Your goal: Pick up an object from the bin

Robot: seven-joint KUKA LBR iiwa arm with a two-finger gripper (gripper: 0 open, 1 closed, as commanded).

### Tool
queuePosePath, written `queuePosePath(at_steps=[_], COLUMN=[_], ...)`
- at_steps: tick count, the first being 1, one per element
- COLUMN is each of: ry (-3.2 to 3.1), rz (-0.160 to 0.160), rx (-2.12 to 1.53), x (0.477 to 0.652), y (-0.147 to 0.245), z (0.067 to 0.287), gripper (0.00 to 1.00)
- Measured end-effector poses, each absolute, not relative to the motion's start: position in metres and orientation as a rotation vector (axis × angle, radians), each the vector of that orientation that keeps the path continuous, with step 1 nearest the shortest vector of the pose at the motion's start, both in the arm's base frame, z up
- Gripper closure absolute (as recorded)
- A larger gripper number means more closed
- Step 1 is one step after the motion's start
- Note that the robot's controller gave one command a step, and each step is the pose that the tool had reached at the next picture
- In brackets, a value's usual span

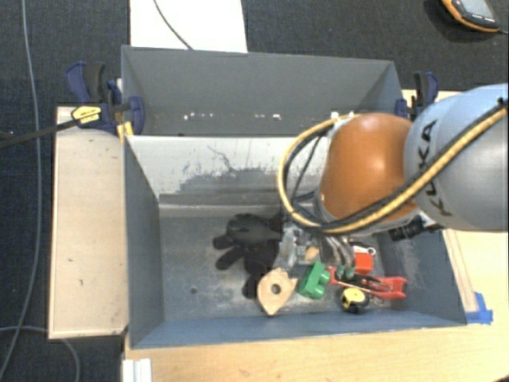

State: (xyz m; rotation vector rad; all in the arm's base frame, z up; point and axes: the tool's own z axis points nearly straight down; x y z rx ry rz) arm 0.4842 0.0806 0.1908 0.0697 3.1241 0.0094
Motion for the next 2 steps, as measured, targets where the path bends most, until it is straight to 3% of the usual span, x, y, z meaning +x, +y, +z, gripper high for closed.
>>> queuePosePath(at_steps=[1,2], ry=[3.115,3.125], rz=[0.007,0.008], rx=[-0.225,-0.191], x=[0.492,0.51], y=[-0.023,-0.036], z=[0.152,0.168], gripper=[1.0,1.0])
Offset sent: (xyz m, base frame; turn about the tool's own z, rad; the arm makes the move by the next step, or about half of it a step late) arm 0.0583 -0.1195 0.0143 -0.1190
